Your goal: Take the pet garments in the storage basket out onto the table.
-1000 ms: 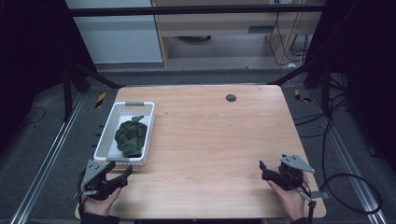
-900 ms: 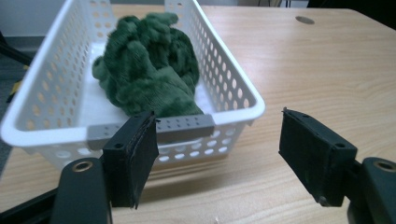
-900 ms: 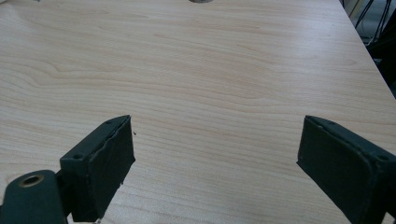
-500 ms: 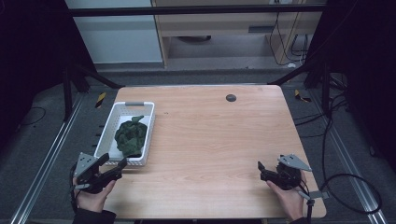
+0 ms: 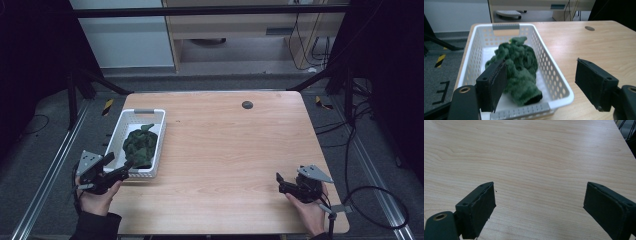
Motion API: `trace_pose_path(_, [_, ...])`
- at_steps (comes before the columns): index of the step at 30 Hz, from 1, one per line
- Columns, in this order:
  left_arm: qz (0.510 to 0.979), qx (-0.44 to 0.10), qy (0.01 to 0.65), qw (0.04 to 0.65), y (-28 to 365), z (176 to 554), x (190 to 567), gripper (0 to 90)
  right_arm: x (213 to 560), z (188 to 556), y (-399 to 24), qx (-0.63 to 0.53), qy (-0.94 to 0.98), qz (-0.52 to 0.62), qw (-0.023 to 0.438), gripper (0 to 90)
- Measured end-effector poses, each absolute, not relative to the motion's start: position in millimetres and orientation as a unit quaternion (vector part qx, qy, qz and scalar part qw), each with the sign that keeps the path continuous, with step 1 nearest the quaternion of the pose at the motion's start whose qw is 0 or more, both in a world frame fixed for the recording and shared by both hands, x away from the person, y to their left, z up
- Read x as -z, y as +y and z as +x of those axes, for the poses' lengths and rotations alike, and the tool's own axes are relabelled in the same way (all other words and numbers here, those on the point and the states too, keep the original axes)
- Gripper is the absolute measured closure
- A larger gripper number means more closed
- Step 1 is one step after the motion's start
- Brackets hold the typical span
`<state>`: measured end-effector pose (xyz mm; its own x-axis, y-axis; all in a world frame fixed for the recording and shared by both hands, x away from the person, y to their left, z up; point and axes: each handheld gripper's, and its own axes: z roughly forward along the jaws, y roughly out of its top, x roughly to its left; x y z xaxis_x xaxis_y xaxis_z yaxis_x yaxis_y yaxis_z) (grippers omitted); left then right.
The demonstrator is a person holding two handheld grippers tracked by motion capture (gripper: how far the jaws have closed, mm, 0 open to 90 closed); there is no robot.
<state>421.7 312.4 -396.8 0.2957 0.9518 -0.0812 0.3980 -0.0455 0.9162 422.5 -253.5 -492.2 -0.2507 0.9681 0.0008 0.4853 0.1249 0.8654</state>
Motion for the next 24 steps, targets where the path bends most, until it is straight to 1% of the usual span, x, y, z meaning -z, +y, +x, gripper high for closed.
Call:
trace_pose_path(8, [0.659,-0.303,0.508,0.464,313,438,383,24.1,492,423,-254,-0.395,0.686,0.528,0.309,9.8])
trace_pose_path(15, [0.659,-0.297,0.513,0.463,315,450,380,24.0,492,423,-254,-0.394,0.686,0.527,0.312,9.5])
trace_pose_path(24, [0.665,-0.302,0.52,0.443,318,471,377,23.8,492,423,-253,-0.394,0.686,0.529,0.308,9.4])
